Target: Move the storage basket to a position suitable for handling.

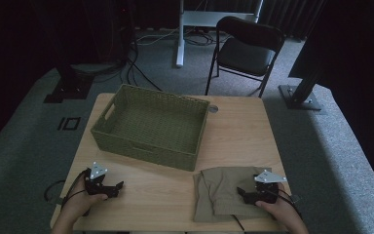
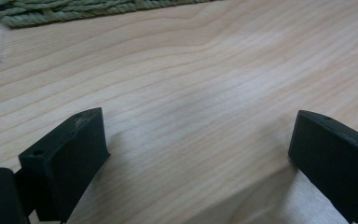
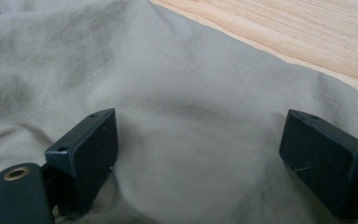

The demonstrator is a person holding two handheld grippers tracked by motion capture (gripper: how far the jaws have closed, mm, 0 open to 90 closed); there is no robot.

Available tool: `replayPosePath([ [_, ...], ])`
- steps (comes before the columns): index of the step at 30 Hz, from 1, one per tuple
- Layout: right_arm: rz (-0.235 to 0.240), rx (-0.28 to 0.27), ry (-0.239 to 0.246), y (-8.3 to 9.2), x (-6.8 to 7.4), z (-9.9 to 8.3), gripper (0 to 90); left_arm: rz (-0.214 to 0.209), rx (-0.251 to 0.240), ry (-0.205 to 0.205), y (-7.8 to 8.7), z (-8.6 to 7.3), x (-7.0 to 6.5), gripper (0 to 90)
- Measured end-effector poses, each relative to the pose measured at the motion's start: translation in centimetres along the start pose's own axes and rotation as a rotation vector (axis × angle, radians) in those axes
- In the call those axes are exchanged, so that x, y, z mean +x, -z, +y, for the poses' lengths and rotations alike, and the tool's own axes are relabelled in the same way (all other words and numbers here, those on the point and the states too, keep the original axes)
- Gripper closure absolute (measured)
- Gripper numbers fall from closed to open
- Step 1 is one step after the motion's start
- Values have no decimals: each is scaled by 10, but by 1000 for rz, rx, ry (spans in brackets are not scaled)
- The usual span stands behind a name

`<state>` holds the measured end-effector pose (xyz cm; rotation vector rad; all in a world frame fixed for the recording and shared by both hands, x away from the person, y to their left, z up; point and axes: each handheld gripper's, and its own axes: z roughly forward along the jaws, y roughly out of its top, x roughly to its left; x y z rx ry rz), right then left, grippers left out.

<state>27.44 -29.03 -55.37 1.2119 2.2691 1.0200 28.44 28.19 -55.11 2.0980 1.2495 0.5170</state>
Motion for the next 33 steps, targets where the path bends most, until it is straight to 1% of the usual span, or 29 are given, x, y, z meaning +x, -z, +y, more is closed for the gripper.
replayPosePath([
  [1,2,-1,-2,0,0,0,110,-8,2,-11,1,0,0,49],
  [3,5,-2,-3,0,-1,0,110,-11,0,-13,1,-1,0,49],
  [4,8,-2,-3,0,-1,0,109,-28,-1,-29,2,-2,1,49],
  [5,10,5,-1,0,-1,1,110,-37,-3,-29,3,-3,2,50],
  [7,9,13,-1,0,-1,3,113,-57,-12,-10,4,-3,4,50],
  [8,17,19,4,1,-1,4,128,-59,-9,-11,4,-3,6,53],
  [11,30,16,-3,2,-1,8,131,-53,4,-8,6,-1,10,71],
  [12,35,9,-3,3,-1,10,130,-51,2,-7,6,0,11,71],
  [15,29,0,1,6,0,17,131,-48,-6,1,7,3,15,71],
  [19,43,-15,-21,9,-3,24,131,-49,-13,-3,8,7,19,71],
  [22,29,-19,-16,13,-5,30,131,-52,-24,-6,11,11,23,71],
  [24,33,-43,-27,16,-6,34,131,-45,-33,-4,14,15,26,71],
  [26,47,-65,-37,17,-5,40,131,-40,-43,1,16,19,30,71],
  [27,50,-72,-34,17,-4,42,131,-37,-48,7,18,22,31,71],
  [29,59,-88,-35,13,1,51,131,-30,-57,4,21,26,35,71],
  [31,62,-95,-37,12,3,53,130,-23,-76,14,24,31,39,71],
  [33,67,-100,-31,8,6,58,130,-20,-89,15,27,36,42,71],
])
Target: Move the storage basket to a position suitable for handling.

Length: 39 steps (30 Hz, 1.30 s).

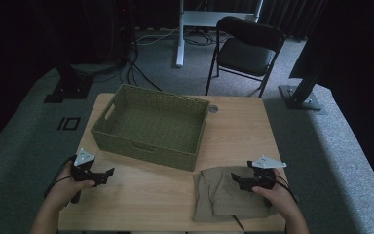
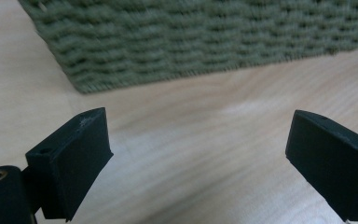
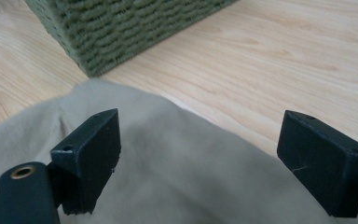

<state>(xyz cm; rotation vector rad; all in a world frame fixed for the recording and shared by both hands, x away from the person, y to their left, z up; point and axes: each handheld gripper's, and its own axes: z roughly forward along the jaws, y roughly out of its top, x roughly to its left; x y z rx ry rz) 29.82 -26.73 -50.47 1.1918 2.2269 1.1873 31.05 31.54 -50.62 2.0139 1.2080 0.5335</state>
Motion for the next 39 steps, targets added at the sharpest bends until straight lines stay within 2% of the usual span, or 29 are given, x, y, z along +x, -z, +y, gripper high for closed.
replayPosePath([
  [6,27,-35,-21,-10,11,13,125,11,-48,15,9,19,12,71],
  [9,25,-43,-6,-14,17,20,125,13,-65,8,11,29,17,71],
  [13,33,-52,4,-17,23,28,125,17,-93,19,14,41,21,71],
  [16,42,-66,17,-22,29,40,125,38,-119,18,17,55,28,71],
  [20,36,-71,28,-25,33,46,125,40,-140,29,17,69,37,71],
  [25,47,-75,25,-28,37,50,125,56,-158,44,12,79,46,71],
  [28,47,-77,24,-31,39,52,125,54,-154,36,8,84,50,72],
  [32,51,-99,8,-34,43,60,125,51,-154,47,0,91,56,71],
  [35,58,-113,15,-38,48,68,125,56,-147,51,-7,95,60,72],
  [39,66,-125,1,-46,53,77,125,91,-135,45,-15,100,66,127],
])
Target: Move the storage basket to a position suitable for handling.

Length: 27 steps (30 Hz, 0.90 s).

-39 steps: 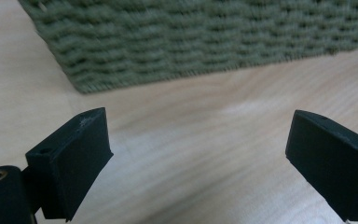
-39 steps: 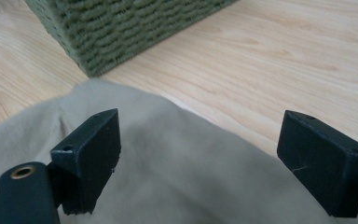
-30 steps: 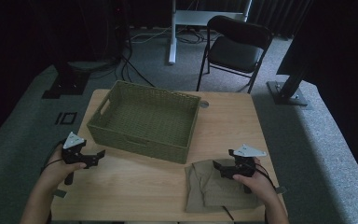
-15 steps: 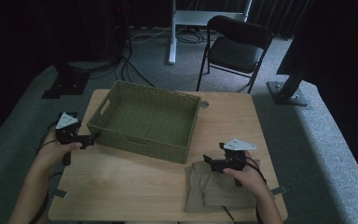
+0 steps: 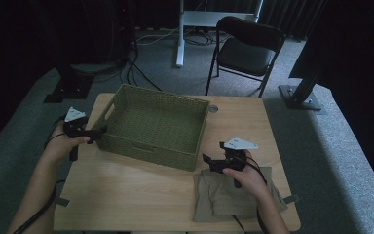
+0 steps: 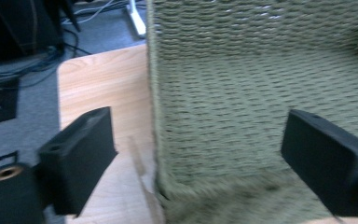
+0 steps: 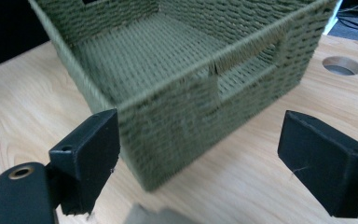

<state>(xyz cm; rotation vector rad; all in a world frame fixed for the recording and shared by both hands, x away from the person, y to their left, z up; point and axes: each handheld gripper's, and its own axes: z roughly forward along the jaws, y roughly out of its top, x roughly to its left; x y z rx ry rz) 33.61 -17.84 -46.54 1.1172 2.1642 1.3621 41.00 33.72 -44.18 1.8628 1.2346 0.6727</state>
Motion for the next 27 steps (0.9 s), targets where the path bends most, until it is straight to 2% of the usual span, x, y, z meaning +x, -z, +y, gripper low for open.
replayPosePath([
  [3,-4,-12,-9,-8,2,6,125,6,-15,29,-7,2,4,141],
  [7,-5,-16,-19,-18,5,14,125,10,-6,48,-17,2,8,141],
  [11,-13,-28,-28,-26,7,21,125,38,12,62,-25,-1,12,153],
  [14,-28,-34,-32,-32,8,24,126,61,6,78,-31,-3,14,171],
  [17,-34,-37,-32,-37,11,25,133,74,-10,109,-34,-4,15,237],
  [22,-65,-20,-20,-41,14,25,215,93,-4,112,-37,-3,17,413],
  [25,-73,-5,-24,-44,16,23,227,91,39,89,-38,-4,16,482],
  [27,-88,7,-9,-45,17,22,260,91,69,97,-39,-6,16,538],
])
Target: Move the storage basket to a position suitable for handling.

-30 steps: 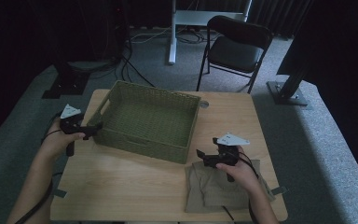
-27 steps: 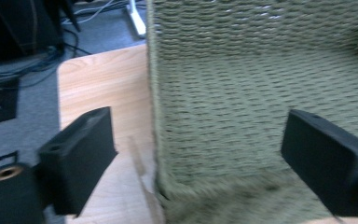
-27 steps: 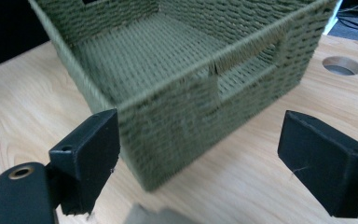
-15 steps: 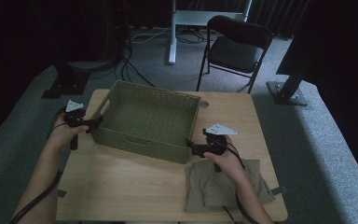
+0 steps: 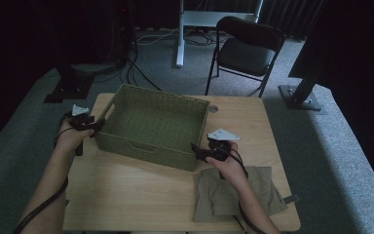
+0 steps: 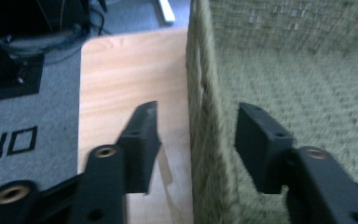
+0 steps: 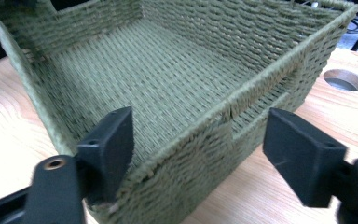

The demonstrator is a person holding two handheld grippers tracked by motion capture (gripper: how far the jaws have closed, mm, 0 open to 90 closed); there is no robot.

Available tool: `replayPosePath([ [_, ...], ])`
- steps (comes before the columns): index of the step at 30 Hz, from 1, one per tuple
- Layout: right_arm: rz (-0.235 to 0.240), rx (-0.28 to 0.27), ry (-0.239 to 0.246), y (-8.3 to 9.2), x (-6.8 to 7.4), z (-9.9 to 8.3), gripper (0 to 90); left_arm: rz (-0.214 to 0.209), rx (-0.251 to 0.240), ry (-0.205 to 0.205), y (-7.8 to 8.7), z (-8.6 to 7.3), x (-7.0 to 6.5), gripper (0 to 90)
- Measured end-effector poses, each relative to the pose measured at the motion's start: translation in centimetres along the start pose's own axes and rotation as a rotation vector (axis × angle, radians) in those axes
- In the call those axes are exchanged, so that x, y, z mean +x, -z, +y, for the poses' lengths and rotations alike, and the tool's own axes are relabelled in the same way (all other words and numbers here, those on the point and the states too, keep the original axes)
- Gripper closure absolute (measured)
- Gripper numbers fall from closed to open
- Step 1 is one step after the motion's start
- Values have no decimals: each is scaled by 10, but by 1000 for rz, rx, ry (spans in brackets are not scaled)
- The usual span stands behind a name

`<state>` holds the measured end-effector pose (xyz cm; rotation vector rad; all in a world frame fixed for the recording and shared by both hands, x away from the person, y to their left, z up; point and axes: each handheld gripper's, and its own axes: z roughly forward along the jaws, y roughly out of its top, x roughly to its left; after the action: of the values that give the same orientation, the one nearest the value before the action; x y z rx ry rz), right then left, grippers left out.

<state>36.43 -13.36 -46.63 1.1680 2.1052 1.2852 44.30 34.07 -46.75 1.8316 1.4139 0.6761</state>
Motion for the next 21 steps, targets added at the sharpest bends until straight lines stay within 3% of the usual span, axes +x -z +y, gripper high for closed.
replayPosePath([
  [3,5,9,-19,-1,3,-2,346,-11,7,31,0,0,-1,596],
  [8,13,16,-43,-4,8,-1,443,1,30,16,0,0,-4,744],
  [15,-18,6,-46,-5,13,-2,495,0,26,37,0,-3,-7,814],
  [18,-18,6,-70,-5,13,-3,509,8,43,19,2,-3,-10,835],
  [21,-27,13,-90,-5,13,-2,538,-1,42,39,5,-5,-9,835],
])
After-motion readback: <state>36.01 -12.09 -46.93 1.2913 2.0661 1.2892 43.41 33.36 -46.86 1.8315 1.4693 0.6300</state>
